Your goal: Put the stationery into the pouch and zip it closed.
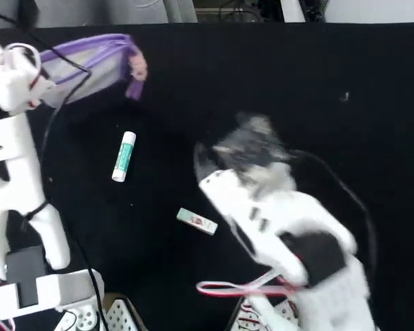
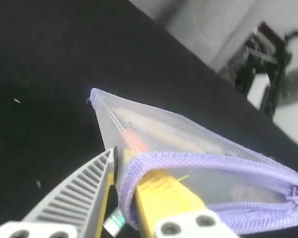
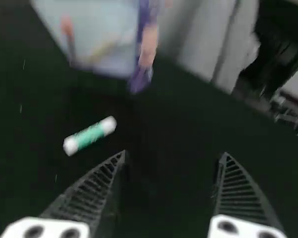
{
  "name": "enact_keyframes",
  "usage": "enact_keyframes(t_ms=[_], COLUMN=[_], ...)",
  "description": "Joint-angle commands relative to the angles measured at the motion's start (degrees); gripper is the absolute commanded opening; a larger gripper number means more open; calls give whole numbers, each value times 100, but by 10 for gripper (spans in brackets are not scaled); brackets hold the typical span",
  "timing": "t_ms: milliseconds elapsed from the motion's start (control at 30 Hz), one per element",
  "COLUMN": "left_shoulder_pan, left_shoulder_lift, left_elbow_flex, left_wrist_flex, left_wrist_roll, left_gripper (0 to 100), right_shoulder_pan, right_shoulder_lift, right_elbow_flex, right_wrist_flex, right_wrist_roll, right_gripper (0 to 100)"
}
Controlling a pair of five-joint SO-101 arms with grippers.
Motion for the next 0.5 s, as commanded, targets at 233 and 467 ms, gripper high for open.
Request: enact_keyframes(t_ms=[233, 467], left_shoulder_pan=[-963, -1156], left_shoulder_lift=[-62, -62], left_elbow_flex=[-31, -13], left_wrist_flex=[-527, -642], left_wrist_roll=[62, 62], left_gripper=[30, 30], right_shoulder_pan=[-844, -1055], right_shoulder_lift=[1798, 3125], right_elbow_flex=[646, 1218], right_wrist_flex=[-44, -941], right_wrist_roll=[598, 607], right_gripper=[262, 262])
